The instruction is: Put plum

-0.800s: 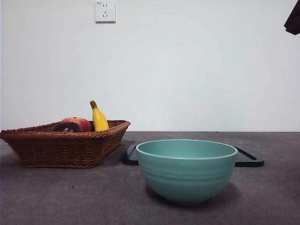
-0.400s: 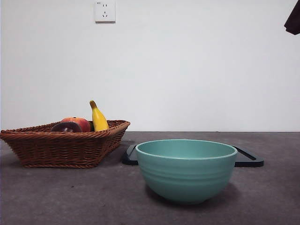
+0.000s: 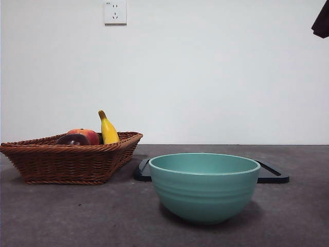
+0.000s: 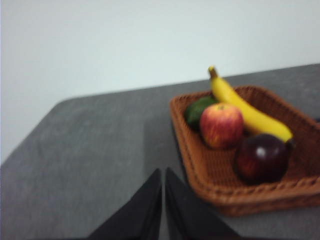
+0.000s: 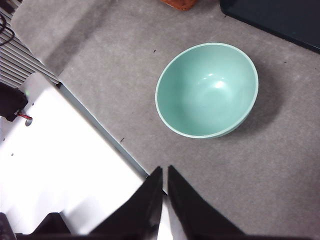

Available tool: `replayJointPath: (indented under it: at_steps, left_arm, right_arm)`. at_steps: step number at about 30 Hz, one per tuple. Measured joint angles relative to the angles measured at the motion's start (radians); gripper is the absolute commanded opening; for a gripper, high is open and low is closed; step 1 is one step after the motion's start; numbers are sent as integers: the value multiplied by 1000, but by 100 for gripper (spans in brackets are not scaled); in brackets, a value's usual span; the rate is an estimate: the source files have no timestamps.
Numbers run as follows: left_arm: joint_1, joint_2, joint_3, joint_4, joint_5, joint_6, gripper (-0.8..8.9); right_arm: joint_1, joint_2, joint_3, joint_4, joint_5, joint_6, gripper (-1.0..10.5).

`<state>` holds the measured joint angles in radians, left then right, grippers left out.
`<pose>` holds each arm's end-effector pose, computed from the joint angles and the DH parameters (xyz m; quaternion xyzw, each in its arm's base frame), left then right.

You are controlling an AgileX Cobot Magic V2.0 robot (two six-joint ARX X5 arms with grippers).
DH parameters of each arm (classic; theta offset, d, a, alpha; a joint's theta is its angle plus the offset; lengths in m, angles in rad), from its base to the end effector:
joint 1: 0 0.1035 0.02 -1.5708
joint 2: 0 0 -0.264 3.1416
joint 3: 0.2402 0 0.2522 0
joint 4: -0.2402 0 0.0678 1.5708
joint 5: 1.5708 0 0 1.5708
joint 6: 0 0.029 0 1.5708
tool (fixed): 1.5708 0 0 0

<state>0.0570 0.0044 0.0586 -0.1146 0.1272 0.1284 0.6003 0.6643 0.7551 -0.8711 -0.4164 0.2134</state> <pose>0.0938 0.0017 0.1720 0.0613 0.0278 -0.0369 0.9970 0.0905 0.0762 0.2819 0.0513 0.4245 0.4073 0.8070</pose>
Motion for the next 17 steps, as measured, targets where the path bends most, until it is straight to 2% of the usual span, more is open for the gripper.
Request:
replayJointPath:
  at_steps: [8,17]
  left_arm:
    - [0,0,-13,-94,-6,-12,9]
    - [0,1,-14,-92,-7,-35,9]
  right_arm:
    - [0,0,0,0,0,0,6]
    - [0,0,0,0,0,0,6]
